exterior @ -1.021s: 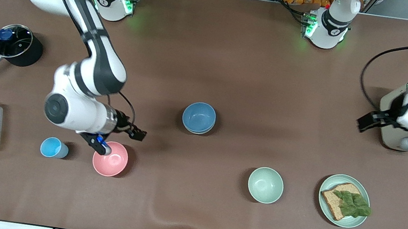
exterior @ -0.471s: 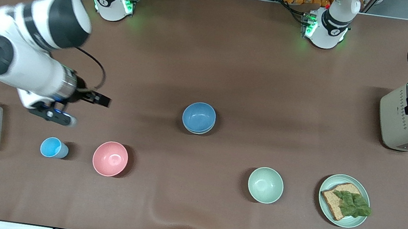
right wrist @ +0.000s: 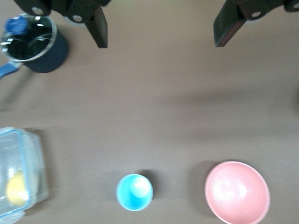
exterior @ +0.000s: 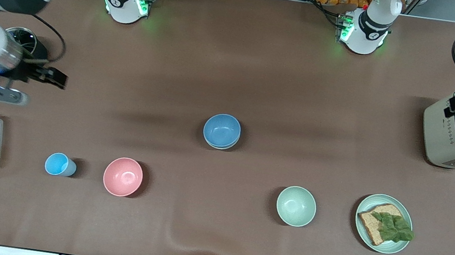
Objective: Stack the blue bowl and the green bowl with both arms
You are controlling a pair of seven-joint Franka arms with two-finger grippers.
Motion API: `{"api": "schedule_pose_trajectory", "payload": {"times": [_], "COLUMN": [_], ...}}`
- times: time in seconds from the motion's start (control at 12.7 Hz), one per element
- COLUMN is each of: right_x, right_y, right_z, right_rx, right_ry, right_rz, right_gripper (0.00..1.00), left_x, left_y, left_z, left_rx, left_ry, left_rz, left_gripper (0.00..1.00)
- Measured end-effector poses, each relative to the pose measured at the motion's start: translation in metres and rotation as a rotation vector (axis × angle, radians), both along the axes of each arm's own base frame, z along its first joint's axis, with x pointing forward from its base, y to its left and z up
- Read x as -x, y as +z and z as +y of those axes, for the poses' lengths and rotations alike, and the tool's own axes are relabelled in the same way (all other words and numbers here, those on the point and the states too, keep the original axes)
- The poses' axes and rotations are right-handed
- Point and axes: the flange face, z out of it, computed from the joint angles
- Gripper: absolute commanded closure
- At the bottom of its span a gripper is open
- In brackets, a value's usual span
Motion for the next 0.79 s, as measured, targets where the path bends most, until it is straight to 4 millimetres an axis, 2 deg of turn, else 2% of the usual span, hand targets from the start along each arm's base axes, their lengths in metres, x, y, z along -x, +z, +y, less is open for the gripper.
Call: {"api": "schedule_pose_trajectory", "payload": {"times": [0.16,0.24,0.39,0.55,0.79], "right_x": [0.002,0.003,0.005,0.012,0.021], "right_y": [0.003,0.003,0.007,0.020,0.037], "right_z": [-0.035,-0.044,-0.051,-0.055,-0.041], "right_rx": [0.002,0.002,0.000,-0.013,-0.017], "right_ry": [-0.010,-0.017,-0.031,-0.046,-0.082], "right_rz": [0.005,0.006,-0.003,-0.017,-0.035], "right_gripper": [0.00,0.00,0.00,0.00,0.00], "left_x": [0.006,0.009,0.014,0.017,0.019], "left_y": [-0.004,-0.005,-0.006,-0.008,-0.008], "left_z": [-0.018,-0.027,-0.045,-0.054,-0.060], "left_rx": [-0.004,-0.006,-0.009,-0.013,-0.017], "left_ry": [-0.016,-0.009,-0.023,-0.039,-0.049], "left_rz": [0.013,0.016,0.021,0.025,0.025], "left_gripper": [0.00,0.00,0.00,0.00,0.00]}}
